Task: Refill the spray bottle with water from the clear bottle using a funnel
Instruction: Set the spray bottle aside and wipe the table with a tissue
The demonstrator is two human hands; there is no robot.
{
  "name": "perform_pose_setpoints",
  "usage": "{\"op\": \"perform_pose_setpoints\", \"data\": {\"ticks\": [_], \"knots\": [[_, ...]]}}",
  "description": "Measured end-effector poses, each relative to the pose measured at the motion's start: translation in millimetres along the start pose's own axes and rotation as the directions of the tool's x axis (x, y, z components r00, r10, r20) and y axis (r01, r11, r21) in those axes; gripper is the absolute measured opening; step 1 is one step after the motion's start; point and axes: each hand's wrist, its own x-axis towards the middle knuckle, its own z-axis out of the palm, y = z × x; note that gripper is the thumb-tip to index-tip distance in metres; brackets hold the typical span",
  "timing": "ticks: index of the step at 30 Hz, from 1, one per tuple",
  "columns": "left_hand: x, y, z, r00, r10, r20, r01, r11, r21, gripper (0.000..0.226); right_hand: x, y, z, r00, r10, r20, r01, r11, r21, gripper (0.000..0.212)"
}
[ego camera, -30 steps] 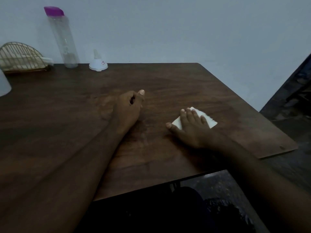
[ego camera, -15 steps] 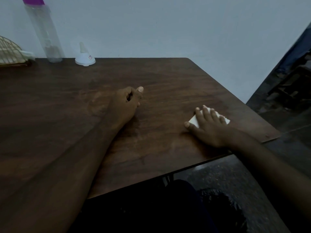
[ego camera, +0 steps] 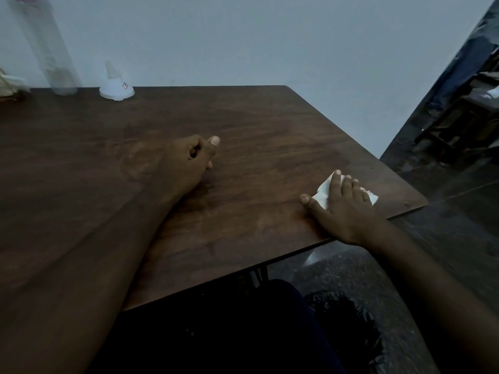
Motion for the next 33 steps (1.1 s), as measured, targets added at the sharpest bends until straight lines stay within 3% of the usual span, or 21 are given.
{"op": "perform_pose_setpoints", "data": {"ticks": [5,9,11,14,17,19,23,25,27,30,33], "knots": [[0,-3,-1,1.000,-0.006,0.013,0.006,1.000,-0.010,0.049,-19,-8,7,0.993,-0.113,0.026,0.114,0.992,-0.043,0.126],[2,-3,2,1.000,0.002,0.013,-0.002,1.000,-0.011,0.045,5,5,-5,0.992,0.116,0.052,-0.117,0.993,0.004,0.129],[2,-2,3,0.999,-0.016,0.034,0.016,1.000,-0.005,0.044,19,-11,-6,0.984,0.164,0.067,-0.165,0.986,0.022,0.132],[1,-1,2,0.999,-0.018,0.040,0.018,1.000,-0.011,0.046,14,-58,5,0.997,-0.043,0.065,0.041,0.998,0.041,0.125],[-2,0,1,0.999,-0.046,0.003,0.046,0.999,-0.021,0.043,-6,-82,12,0.938,-0.340,0.067,0.341,0.940,-0.009,0.113],[-1,-1,0,0.997,-0.072,-0.028,0.070,0.996,-0.062,0.044,2,-72,9,0.922,-0.381,0.064,0.384,0.922,-0.043,0.107],[2,-5,-2,0.990,-0.116,-0.086,0.106,0.988,-0.111,0.048,58,-35,-7,0.999,-0.016,0.031,0.017,0.999,-0.031,0.108],[6,-8,-1,0.982,-0.138,-0.130,0.125,0.987,-0.102,0.049,78,-36,-11,0.998,0.060,0.036,-0.059,0.998,-0.021,0.110],[8,-9,-1,0.971,-0.164,-0.176,0.148,0.984,-0.098,0.051,88,-58,-11,0.999,0.004,0.048,-0.003,1.000,-0.016,0.113],[10,-7,-2,0.954,-0.215,-0.209,0.193,0.974,-0.123,0.046,91,-114,-8,0.977,-0.196,0.084,0.199,0.980,-0.030,0.113],[9,-6,-4,0.931,-0.244,-0.271,0.224,0.969,-0.104,0.043,72,-176,4,0.878,-0.464,0.115,0.469,0.883,-0.020,0.101]]}}
